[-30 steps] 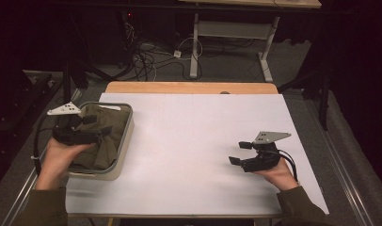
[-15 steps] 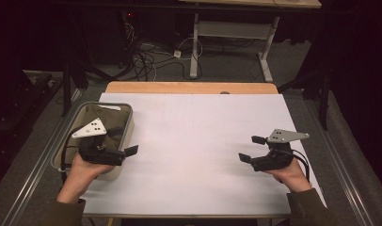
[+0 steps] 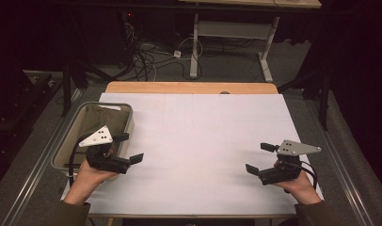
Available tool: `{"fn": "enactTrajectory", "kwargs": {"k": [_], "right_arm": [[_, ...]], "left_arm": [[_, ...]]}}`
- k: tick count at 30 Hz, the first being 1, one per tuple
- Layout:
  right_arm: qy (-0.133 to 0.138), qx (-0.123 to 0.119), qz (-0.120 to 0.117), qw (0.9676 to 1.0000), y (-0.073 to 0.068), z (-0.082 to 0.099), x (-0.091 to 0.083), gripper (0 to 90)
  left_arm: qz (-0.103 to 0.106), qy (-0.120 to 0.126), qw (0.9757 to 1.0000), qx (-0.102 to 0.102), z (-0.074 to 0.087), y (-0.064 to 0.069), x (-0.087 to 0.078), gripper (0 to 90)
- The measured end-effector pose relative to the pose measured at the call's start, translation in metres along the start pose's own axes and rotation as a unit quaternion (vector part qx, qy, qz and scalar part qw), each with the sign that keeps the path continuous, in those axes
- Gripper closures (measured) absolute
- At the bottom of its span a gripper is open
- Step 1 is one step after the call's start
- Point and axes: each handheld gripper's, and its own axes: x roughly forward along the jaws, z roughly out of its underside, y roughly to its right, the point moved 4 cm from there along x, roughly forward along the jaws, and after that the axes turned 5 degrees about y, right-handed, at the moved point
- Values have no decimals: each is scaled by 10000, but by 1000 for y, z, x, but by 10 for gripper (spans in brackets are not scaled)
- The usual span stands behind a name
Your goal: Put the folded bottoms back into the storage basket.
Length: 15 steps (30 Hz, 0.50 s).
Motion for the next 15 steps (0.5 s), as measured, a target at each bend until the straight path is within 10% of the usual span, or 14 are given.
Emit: {"fn": "enactTrajectory", "kwargs": {"k": [15], "right_arm": [[3, -43, -108, 9999, -6, 3, -1, 10]], "left_arm": [[-15, 75, 10000, -51, 1, -3, 0, 29]]}}
